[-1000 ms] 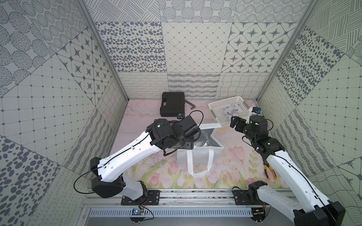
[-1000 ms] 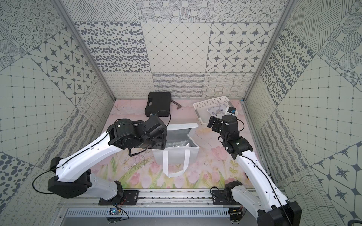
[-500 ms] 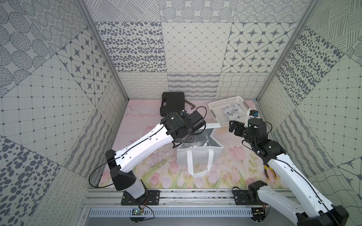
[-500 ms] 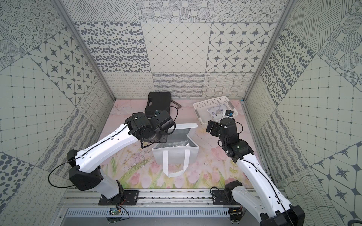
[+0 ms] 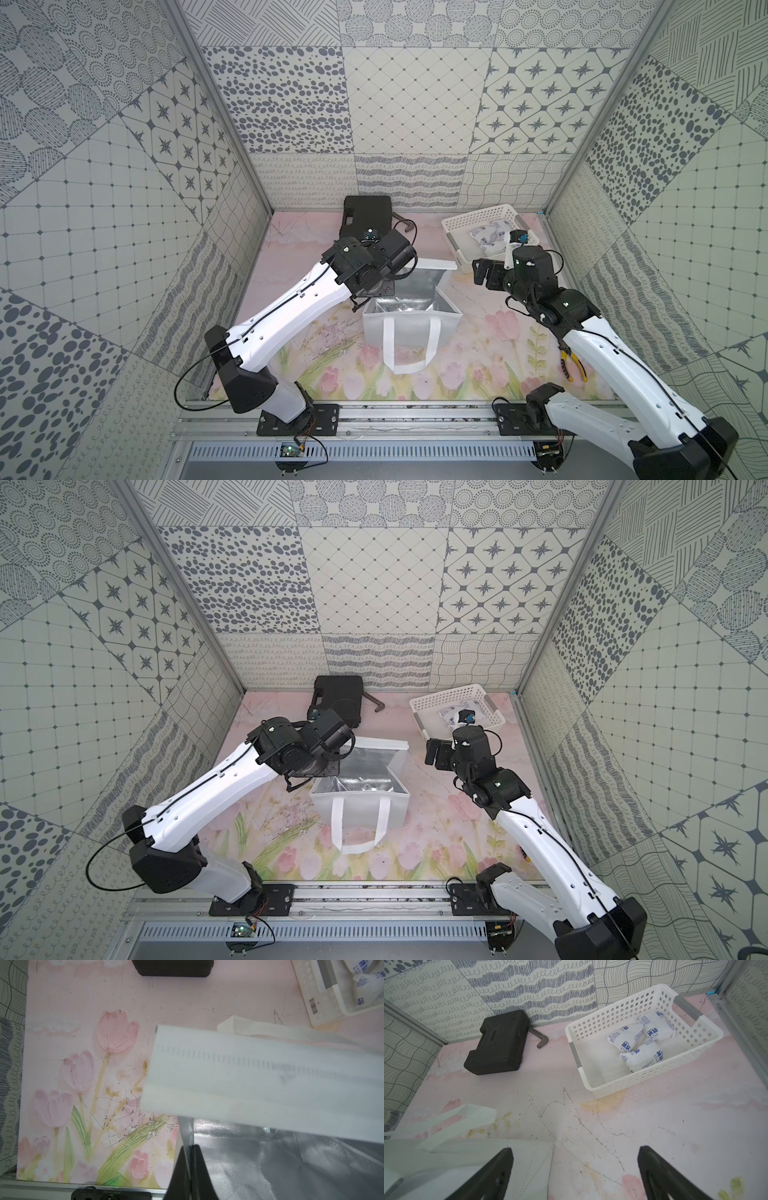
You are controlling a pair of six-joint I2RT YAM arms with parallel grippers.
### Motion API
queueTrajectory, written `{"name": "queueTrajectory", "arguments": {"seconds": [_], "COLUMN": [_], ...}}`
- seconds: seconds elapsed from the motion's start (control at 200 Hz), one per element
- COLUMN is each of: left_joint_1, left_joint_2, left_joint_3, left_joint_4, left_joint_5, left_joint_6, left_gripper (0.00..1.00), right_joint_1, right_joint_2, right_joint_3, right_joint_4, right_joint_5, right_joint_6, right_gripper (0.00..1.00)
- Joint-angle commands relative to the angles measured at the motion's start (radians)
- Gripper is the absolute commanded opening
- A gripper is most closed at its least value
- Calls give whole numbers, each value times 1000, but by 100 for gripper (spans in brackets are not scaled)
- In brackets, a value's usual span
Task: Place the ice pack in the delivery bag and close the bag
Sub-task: Adjust the delivery bag at the center of the board.
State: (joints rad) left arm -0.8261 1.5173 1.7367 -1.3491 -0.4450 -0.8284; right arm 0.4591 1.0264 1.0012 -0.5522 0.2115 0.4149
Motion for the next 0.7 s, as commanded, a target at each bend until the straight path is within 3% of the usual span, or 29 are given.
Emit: {"name": "queueTrajectory", "arguments": {"seconds": [0.0, 0.185, 0.275, 0.42, 0.57, 0.695], "left_joint_1": [72, 131, 139, 157, 163, 177], "left_joint_2": [-77, -122, -117, -123, -121, -117], "left_joint_3": [-62, -132, -129, -134, -140, -137], "left_joint_4": [80, 143, 142, 155, 163, 163], "left_joint_5": [-24, 42, 49, 83, 107, 107], "left_joint_6": [46, 78, 98, 116, 127, 142], "left_gripper": [0, 0, 0, 0, 0, 0], "right_joint_1": [5, -91, -198, -324, -435, -468], "right_joint_2": [61, 294, 444, 718, 947, 1100], "right_joint_3": [51, 182, 276, 460, 651, 826], "right_joint_4": [-5, -5, -5, -3, -14, -41], "right_joint_5": [24, 10, -72, -143, -154, -155], "right_joint_6": [-8, 21, 53, 30, 51, 15], "right_gripper": [98, 98, 82, 69, 68, 68]}}
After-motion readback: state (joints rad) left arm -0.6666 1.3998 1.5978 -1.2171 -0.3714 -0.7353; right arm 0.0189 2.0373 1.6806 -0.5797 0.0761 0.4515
